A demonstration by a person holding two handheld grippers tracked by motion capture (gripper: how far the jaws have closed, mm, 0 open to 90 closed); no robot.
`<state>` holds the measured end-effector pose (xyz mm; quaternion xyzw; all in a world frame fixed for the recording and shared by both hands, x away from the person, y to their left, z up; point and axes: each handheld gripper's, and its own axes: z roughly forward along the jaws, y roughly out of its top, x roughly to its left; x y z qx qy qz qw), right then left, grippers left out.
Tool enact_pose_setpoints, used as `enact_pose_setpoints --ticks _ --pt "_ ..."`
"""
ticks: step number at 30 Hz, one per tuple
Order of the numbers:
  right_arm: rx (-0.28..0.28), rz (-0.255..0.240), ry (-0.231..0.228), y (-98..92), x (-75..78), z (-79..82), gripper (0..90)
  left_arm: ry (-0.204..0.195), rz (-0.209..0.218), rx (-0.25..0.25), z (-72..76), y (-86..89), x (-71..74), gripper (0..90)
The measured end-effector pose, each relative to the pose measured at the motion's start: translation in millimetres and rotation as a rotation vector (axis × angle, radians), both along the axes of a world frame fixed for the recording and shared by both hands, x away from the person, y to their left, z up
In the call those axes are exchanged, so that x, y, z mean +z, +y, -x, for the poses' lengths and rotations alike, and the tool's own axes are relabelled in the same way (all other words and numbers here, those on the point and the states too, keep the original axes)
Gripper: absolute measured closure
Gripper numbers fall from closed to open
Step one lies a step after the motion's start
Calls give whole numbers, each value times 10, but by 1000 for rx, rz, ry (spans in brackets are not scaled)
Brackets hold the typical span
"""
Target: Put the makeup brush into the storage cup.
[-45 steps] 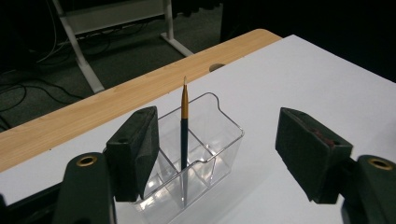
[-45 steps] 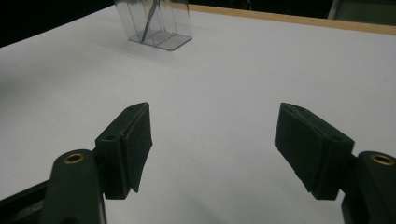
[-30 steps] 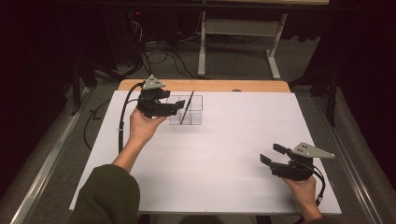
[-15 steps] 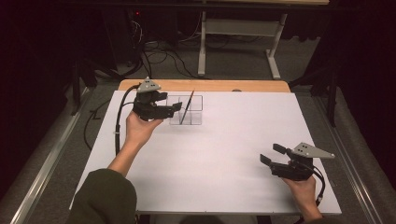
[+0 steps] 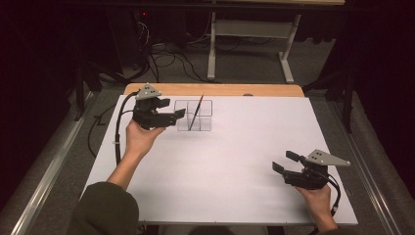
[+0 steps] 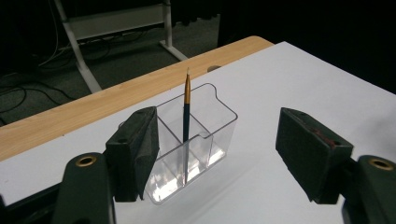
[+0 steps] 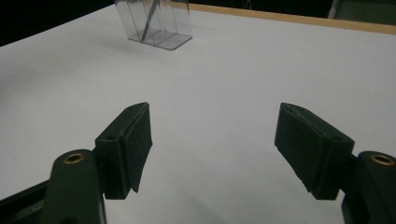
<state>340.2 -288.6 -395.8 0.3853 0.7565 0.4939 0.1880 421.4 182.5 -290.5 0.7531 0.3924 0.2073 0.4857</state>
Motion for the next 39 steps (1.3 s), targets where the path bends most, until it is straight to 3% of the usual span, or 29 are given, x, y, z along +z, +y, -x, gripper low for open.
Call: enact_pose_setpoints --ticks 39 --pt "0 -4 5 -1 -4 -5 291 -19 37 6 262 216 8 298"
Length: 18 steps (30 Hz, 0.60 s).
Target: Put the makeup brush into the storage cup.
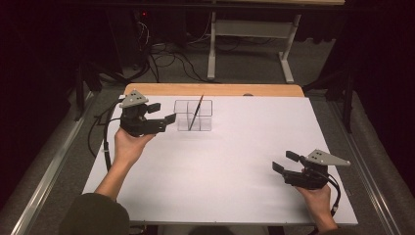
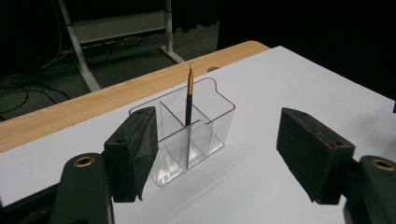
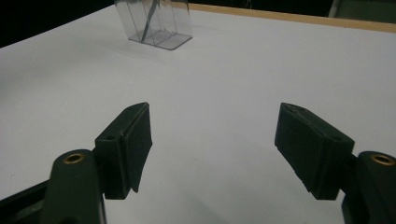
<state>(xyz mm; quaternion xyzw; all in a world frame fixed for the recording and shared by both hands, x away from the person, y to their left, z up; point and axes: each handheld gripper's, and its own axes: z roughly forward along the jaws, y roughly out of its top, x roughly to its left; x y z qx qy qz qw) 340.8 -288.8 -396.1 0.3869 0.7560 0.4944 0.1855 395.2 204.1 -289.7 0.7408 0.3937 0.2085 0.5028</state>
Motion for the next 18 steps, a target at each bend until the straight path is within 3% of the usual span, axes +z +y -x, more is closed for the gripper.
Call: enact_pose_setpoints --ticks 18 --pt "0 1 -2 3 0 4 291 -6 13 -10 187 49 -40 284"
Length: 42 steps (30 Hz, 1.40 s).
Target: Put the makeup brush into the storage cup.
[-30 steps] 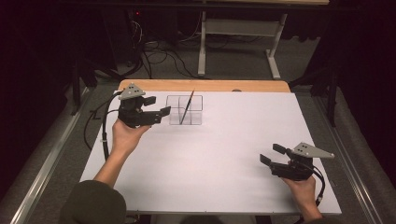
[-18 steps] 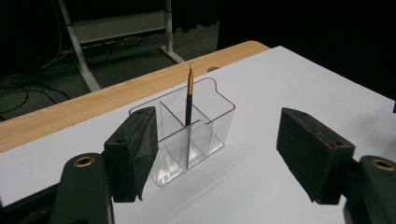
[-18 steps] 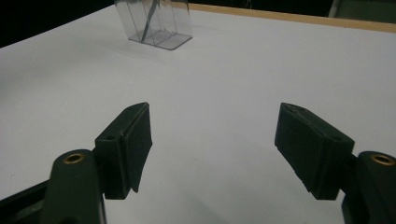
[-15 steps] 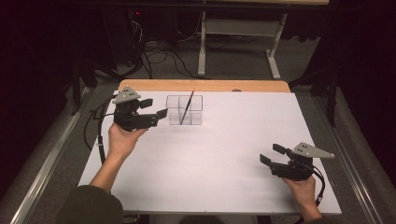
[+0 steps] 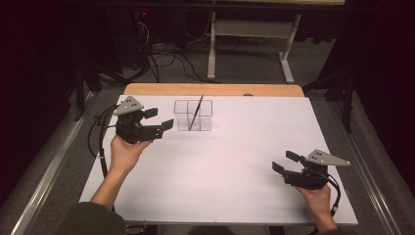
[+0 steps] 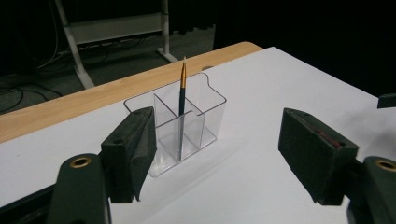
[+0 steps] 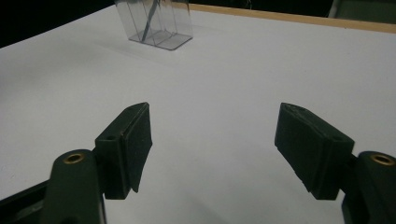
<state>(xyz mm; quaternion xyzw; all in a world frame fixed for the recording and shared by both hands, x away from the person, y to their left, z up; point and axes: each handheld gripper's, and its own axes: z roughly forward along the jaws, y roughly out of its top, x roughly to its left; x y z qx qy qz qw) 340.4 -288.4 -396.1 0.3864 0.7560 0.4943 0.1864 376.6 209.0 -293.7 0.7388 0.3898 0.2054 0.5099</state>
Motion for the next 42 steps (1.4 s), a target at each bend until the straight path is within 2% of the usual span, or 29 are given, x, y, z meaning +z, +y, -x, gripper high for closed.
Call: enact_pose_setpoints --ticks 20,42 --pt "1 0 -3 3 -1 -1 291 18 7 -11 116 1 -71 277" --pt "1 0 0 12 -3 1 290 36 10 3 258 63 -192 276"
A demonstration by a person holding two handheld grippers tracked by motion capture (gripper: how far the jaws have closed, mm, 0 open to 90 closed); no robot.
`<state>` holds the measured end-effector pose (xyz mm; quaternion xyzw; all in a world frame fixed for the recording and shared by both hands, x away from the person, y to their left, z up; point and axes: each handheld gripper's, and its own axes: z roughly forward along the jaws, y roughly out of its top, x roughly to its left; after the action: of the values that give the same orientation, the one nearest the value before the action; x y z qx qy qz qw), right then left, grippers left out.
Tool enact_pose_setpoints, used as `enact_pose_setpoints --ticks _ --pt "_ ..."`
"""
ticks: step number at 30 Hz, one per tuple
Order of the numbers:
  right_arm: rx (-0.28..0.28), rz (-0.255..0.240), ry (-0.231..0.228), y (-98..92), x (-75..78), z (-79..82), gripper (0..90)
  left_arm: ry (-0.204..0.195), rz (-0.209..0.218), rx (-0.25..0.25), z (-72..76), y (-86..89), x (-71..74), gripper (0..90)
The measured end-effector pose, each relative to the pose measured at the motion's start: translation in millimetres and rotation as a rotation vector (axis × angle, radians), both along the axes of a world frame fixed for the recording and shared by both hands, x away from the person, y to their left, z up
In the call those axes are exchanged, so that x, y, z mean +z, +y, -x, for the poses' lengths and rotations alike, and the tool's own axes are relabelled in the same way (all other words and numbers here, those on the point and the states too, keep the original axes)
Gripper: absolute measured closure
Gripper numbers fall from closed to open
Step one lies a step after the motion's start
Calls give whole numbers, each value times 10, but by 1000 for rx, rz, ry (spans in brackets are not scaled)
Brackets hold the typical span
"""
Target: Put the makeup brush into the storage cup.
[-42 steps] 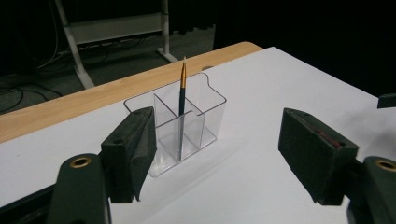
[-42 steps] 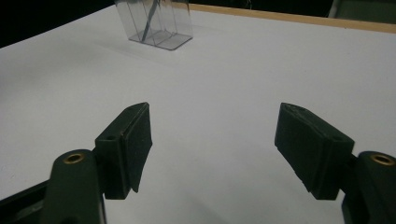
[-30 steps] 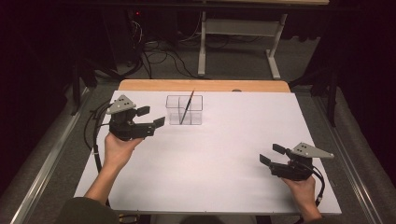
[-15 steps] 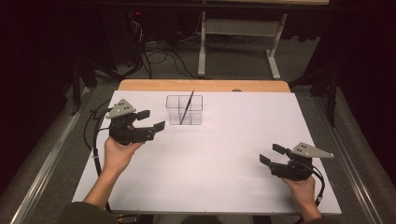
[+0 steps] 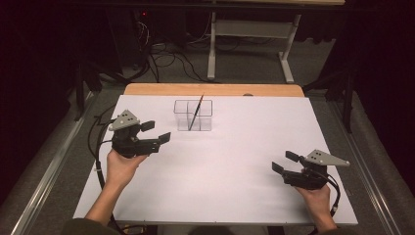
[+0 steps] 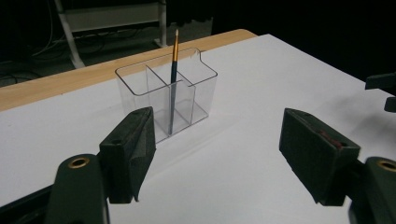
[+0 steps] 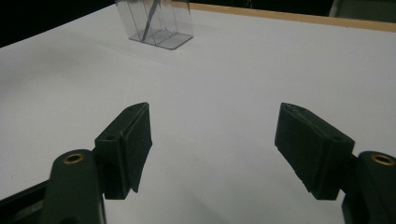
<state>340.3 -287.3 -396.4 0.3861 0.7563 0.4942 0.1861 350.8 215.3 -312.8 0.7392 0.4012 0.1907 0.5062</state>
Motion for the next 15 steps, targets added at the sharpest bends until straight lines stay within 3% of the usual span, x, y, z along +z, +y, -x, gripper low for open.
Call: enact_pose_setpoints --ticks 15 --pt "3 3 1 1 -4 -3 290 21 11 1 85 35 -92 279"
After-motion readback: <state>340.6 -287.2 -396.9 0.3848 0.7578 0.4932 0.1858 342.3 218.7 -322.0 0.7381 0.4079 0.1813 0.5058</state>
